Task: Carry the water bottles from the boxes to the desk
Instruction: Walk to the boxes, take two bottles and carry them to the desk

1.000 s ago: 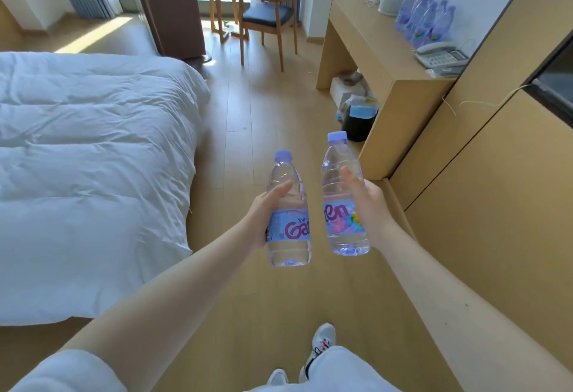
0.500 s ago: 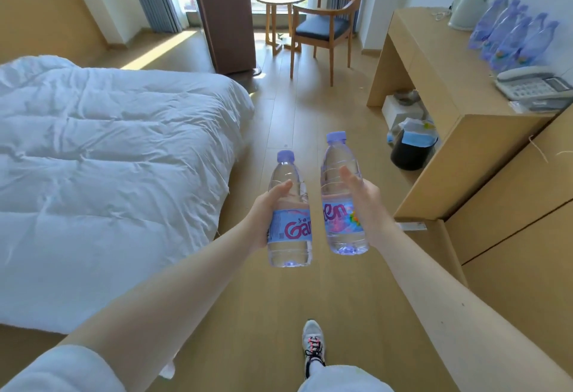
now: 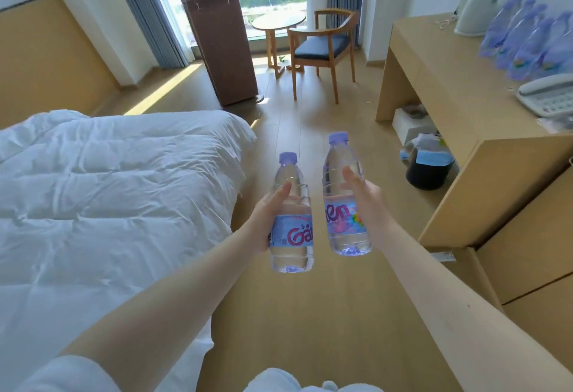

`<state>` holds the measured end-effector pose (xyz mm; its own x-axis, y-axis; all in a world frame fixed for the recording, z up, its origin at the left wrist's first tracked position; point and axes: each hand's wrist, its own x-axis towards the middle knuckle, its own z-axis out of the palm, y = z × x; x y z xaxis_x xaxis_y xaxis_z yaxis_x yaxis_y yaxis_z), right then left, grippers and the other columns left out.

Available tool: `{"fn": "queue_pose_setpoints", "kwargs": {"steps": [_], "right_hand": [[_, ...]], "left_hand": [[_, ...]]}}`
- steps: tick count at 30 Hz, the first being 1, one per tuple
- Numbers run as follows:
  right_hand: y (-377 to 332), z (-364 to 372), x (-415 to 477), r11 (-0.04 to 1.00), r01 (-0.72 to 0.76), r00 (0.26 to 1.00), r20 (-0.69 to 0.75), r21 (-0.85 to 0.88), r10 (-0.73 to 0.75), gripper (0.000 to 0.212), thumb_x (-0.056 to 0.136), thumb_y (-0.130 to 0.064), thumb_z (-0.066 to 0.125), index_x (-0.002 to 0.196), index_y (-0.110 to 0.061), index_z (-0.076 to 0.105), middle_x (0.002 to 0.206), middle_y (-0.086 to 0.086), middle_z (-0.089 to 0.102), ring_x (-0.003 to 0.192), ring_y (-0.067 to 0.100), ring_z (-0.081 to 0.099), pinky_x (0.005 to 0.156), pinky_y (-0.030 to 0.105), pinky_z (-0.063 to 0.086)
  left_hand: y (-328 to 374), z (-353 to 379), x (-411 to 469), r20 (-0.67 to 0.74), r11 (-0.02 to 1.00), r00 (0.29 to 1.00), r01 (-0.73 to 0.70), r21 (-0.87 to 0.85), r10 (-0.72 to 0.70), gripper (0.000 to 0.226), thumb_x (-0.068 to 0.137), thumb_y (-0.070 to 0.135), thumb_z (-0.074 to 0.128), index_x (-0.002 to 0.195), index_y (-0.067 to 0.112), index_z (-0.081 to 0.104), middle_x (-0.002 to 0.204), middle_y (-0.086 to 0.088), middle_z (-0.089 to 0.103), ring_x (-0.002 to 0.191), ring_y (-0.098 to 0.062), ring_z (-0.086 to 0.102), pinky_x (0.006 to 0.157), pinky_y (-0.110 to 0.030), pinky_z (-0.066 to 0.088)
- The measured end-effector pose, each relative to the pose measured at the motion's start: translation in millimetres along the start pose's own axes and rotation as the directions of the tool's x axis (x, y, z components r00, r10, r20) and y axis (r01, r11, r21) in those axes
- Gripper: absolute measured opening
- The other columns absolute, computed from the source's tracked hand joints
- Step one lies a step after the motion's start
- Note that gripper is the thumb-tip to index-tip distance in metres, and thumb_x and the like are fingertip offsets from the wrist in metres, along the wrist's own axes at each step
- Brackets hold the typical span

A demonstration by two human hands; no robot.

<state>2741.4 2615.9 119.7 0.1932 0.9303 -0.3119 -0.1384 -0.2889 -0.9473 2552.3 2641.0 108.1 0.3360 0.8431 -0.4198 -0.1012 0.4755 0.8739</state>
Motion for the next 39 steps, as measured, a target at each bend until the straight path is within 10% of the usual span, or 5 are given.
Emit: {"fn": "queue_pose_setpoints", "kwargs": {"steps": [4,14,27,39], "right_hand": [[-11.4,-12.9,26.5,1.000,0.025,0.997,-0.072,0.017,-0.024,0.093,0.054,-0.077,0.065,0.111,-0.004,0.061,0.120,0.025,0.059,0.112,0.040,0.058,0.100,0.054,0.045],[-43.9,-21.4,126.2,0.996,0.077,0.968,-0.234,-0.046,-0.086,0.034,0.091,-0.049,0.056,0.099,-0.017,0.065,0.089,0.001,0.067,0.087,0.015,0.063,0.075,0.026,0.048],[-109.2,32.0,254.2,0.993,0.120,0.937,-0.331,0.004,-0.112,0.069,0.066,-0.067,0.059,0.104,-0.010,0.067,0.101,0.014,0.071,0.099,0.029,0.068,0.094,0.043,0.052],[-123.0,13.9,346.0,0.992,0.119,0.956,-0.264,-0.046,-0.127,0.037,0.089,-0.052,0.057,0.094,-0.016,0.063,0.083,0.003,0.068,0.081,0.018,0.068,0.077,0.031,0.053]], "left_hand": [[19.3,15.7,39.4,0.079,1.000,0.997,0.022,0.011,-0.022,0.046,0.076,0.053,0.059,0.099,0.014,0.058,0.090,-0.013,0.069,0.074,-0.025,0.069,0.065,-0.033,0.059],[71.3,14.5,171.4,0.244,0.995,0.965,0.102,-0.021,-0.094,0.050,0.070,0.054,0.061,0.099,0.014,0.061,0.088,-0.011,0.071,0.072,-0.025,0.070,0.065,-0.034,0.060],[183.1,-32.0,314.9,0.320,0.995,0.948,0.024,-0.096,0.007,0.048,0.077,0.051,0.062,0.107,0.013,0.057,0.088,-0.008,0.066,0.070,-0.023,0.067,0.061,-0.032,0.058],[194.2,-26.9,394.1,0.239,0.997,0.971,0.040,-0.072,-0.022,0.052,0.074,0.052,0.070,0.107,0.013,0.061,0.093,-0.010,0.066,0.074,-0.025,0.066,0.068,-0.034,0.058]]}}
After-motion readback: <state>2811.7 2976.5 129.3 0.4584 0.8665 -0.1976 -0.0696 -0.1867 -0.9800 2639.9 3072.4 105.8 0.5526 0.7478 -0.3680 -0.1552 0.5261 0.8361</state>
